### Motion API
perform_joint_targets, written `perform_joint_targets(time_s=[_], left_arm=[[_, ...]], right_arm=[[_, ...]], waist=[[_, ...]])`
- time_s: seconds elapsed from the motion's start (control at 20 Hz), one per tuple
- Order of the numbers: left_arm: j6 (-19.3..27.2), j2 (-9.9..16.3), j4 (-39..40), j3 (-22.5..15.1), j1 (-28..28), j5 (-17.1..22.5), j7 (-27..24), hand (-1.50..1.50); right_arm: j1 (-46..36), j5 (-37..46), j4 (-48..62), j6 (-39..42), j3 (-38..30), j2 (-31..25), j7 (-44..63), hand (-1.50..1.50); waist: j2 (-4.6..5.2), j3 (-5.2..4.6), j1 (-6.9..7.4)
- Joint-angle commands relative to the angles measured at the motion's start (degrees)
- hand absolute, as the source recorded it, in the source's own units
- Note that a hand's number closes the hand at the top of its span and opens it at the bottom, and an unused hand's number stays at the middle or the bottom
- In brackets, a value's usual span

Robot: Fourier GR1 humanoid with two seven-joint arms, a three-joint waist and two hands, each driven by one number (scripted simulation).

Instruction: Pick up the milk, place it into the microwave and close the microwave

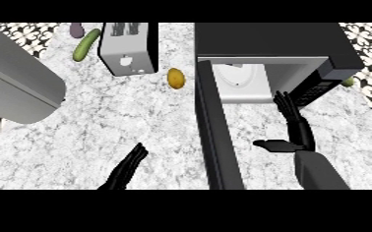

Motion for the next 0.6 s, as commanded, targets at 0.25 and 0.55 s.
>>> perform_joint_targets(time_s=[0.25,0.55], left_arm=[[0.2,-0.2,5.6,-1.8,-6.0,-5.8,6.9,1.50],[-3.0,0.9,12.4,-5.0,-11.8,-11.5,9.2,1.50]], right_arm=[[10.7,-5.3,-11.3,13.4,0.5,-1.5,-2.6,-1.50],[18.2,-8.0,-20.9,16.5,2.7,-2.4,-1.3,-1.50]], waist=[[0.08,0.08,-1.66],[0.14,0.04,-2.75]])
